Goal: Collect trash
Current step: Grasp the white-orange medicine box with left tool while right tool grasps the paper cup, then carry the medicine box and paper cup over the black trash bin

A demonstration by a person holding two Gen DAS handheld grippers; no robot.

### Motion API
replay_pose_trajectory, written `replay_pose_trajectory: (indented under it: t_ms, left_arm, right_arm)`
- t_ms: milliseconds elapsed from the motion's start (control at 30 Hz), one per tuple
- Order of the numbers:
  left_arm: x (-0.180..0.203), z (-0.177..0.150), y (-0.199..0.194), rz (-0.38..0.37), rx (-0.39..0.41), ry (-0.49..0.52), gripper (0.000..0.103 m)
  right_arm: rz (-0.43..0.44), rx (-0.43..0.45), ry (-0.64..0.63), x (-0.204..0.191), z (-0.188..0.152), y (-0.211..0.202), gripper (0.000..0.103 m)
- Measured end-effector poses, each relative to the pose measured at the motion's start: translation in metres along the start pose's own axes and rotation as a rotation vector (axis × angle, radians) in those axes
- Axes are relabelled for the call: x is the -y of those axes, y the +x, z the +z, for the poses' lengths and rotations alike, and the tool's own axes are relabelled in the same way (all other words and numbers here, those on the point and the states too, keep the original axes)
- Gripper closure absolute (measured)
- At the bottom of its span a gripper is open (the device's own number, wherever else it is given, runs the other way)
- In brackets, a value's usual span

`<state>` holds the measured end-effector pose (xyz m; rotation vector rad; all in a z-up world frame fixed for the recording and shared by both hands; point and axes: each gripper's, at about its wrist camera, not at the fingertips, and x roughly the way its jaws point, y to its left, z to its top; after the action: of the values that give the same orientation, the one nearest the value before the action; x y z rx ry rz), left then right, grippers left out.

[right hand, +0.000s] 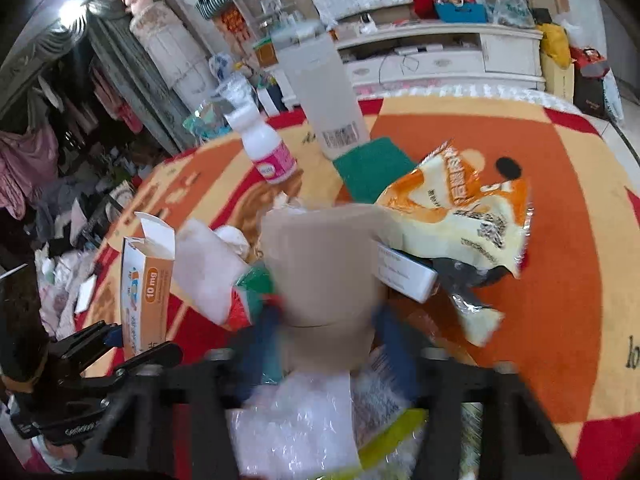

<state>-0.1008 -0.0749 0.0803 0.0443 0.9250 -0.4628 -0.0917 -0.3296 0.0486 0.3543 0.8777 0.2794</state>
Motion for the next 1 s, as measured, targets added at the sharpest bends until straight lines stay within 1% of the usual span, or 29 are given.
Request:
replay_pose_trajectory:
  t_ms: [100, 167, 200, 233, 267, 333, 433, 500, 533, 633, 667, 767, 833, 867, 900, 933, 1000]
  left_arm:
    - [0.009, 0.003, -0.005, -0.002, 0.017, 0.018, 0.046]
    - [0.012, 0.003, -0.005, -0.006, 0.016, 0.013, 0.046]
    - [0.013, 0.003, -0.004, -0.006, 0.016, 0.01, 0.046]
    - [0.013, 0.002, -0.005, -0.005, 0.016, 0.007, 0.046]
    - [0.013, 0.0, -0.006, 0.001, 0.014, 0.006, 0.046]
    - [0.011, -0.002, -0.006, 0.008, 0.008, 0.003, 0.046]
    - [0.005, -0.006, -0.008, 0.025, 0.0, -0.009, 0.046]
    - [0.0, -0.009, -0.01, 0.034, -0.002, -0.019, 0.046]
    - [-0.002, -0.01, -0.011, 0.036, -0.002, -0.024, 0.046]
    - [-0.009, -0.014, -0.013, 0.04, -0.007, -0.036, 0.046]
    - [-0.01, -0.014, -0.012, 0.04, -0.009, -0.039, 0.046]
    - [-0.012, -0.015, -0.011, 0.034, -0.012, -0.05, 0.046]
    - [-0.013, -0.015, -0.011, 0.027, -0.011, -0.053, 0.046]
    - [-0.012, -0.016, -0.011, 0.023, -0.011, -0.053, 0.046]
    - [-0.011, -0.016, -0.011, 0.021, -0.012, -0.05, 0.046]
    - [-0.01, -0.016, -0.012, 0.021, -0.013, -0.046, 0.046]
    - [-0.007, -0.016, -0.012, 0.019, -0.013, -0.035, 0.046]
  right_arm:
    - [-0.028, 0.047, -0.013, 0.003, -0.001, -0.024, 0.067]
    - [-0.058, 0.029, -0.027, 0.004, -0.002, -0.028, 0.067]
    - [-0.084, 0.005, -0.049, 0.002, -0.002, -0.026, 0.067]
    - [-0.098, -0.006, -0.058, 0.0, -0.003, -0.025, 0.065]
    - [-0.105, -0.011, -0.059, -0.001, -0.004, -0.025, 0.051]
    - [-0.081, 0.002, -0.049, -0.002, -0.004, -0.024, 0.039]
    - [-0.074, -0.005, -0.062, -0.008, 0.001, -0.013, 0.039]
    - [-0.084, 0.0, -0.076, -0.013, 0.006, -0.002, 0.039]
    - [-0.087, 0.006, -0.072, -0.012, 0.01, 0.001, 0.039]
    - [-0.061, 0.017, -0.035, -0.01, 0.026, 0.009, 0.039]
    - [-0.058, 0.007, -0.034, -0.011, 0.03, 0.014, 0.039]
    - [-0.053, -0.068, -0.037, -0.012, 0.039, 0.04, 0.039]
    - [-0.05, -0.073, -0.015, -0.009, 0.043, 0.048, 0.039]
    - [-0.039, -0.061, 0.0, -0.007, 0.044, 0.048, 0.04]
    - [-0.023, -0.05, 0.013, -0.006, 0.046, 0.047, 0.043]
    - [-0.009, -0.044, 0.017, -0.005, 0.047, 0.044, 0.053]
    - [-0.016, -0.018, 0.0, -0.006, 0.048, 0.034, 0.053]
